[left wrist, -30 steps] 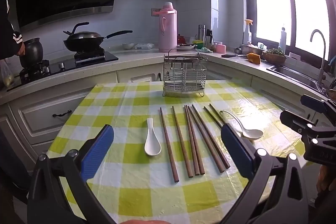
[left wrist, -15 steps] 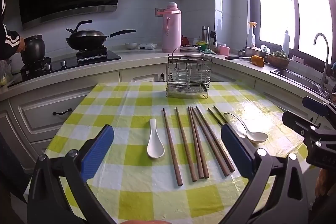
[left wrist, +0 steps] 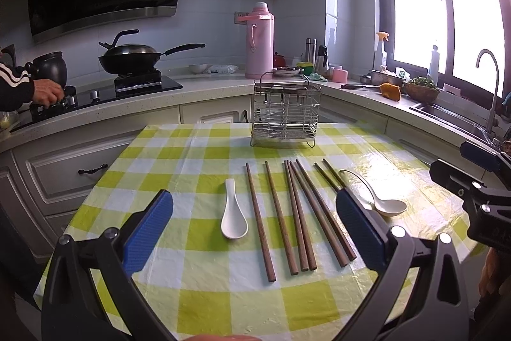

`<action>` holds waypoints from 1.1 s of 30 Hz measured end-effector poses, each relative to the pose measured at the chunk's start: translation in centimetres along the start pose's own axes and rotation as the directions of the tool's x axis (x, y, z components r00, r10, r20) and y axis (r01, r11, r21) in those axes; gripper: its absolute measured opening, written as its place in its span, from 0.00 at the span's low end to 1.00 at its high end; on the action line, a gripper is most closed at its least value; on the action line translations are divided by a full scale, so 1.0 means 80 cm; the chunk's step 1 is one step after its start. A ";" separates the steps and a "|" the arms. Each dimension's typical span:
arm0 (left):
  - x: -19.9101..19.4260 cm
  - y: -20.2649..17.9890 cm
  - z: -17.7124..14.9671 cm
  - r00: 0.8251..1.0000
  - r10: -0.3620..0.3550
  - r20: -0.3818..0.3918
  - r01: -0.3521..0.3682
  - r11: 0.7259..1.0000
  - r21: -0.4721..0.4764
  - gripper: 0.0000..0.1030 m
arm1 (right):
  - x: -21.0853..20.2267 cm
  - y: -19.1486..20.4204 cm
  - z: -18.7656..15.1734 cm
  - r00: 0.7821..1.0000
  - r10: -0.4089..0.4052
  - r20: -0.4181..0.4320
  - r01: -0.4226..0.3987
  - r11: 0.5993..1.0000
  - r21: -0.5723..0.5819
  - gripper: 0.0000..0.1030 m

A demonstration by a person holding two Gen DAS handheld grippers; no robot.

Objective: Organize utensils

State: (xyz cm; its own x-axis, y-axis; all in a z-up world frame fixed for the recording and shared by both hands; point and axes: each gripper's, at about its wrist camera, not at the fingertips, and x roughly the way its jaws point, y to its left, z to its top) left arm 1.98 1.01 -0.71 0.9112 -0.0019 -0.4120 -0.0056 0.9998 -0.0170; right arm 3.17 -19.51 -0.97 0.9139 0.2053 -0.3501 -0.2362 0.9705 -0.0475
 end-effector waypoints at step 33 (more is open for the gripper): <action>0.002 -0.005 -0.004 1.000 -0.002 0.004 0.002 1.000 0.001 0.96 | -0.002 -0.008 0.000 1.000 -0.004 0.013 0.003 1.000 0.025 0.82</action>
State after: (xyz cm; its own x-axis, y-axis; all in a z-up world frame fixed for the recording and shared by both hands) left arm 2.00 0.57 -1.10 0.9129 -0.0043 -0.4082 -0.0028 0.9999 -0.0168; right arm 3.21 -20.15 -0.86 0.9189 0.2033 -0.3380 -0.2247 0.9741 -0.0249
